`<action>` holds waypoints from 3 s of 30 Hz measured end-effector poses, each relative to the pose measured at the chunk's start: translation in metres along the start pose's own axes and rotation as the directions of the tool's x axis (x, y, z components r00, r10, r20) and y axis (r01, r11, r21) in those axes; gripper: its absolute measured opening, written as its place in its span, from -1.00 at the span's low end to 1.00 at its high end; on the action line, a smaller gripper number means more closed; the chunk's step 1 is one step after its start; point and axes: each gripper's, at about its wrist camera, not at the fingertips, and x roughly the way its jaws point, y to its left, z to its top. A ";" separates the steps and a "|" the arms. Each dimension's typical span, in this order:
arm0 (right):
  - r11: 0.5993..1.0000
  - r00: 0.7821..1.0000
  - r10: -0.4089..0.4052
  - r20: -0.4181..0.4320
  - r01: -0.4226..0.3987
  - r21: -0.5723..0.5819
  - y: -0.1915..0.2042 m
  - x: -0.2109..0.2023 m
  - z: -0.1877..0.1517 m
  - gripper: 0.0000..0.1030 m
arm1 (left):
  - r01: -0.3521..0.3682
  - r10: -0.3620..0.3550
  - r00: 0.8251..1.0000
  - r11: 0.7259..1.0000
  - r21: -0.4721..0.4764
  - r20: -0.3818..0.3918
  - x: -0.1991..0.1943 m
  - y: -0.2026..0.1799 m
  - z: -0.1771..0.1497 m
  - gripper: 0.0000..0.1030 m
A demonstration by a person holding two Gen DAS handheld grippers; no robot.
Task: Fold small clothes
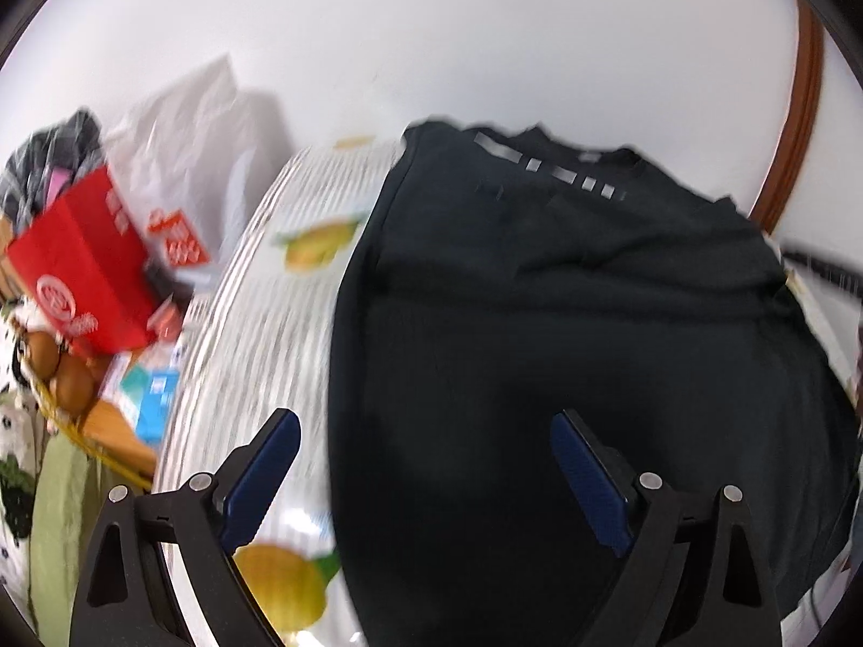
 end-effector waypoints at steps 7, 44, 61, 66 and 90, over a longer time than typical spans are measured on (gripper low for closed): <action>0.988 0.993 -0.028 -0.113 0.045 0.149 -0.081 0.019 -0.042 -0.51 | 0.051 -0.051 0.998 0.999 -0.014 0.028 0.015 -0.030 0.046 0.71; 0.984 0.991 -0.040 -0.124 0.061 0.167 -0.090 0.061 -0.051 -0.58 | 0.162 -0.161 0.987 0.984 -0.080 0.019 0.077 -0.037 0.105 -0.93; 0.985 0.992 -0.054 -0.113 0.072 0.159 -0.089 0.061 -0.052 -0.59 | 0.177 -0.188 0.977 0.977 -0.118 -0.098 0.130 -0.041 0.090 -0.39; 0.985 0.992 -0.064 -0.110 0.080 0.153 -0.087 0.061 -0.053 -0.59 | 0.114 -0.120 0.987 0.992 -0.057 -0.103 0.131 -0.054 0.092 -0.60; 0.995 0.998 0.041 -0.042 -0.037 0.094 -0.086 0.010 -0.041 -0.95 | 0.039 -0.041 0.998 0.997 -0.061 -0.039 0.089 0.006 0.080 -0.87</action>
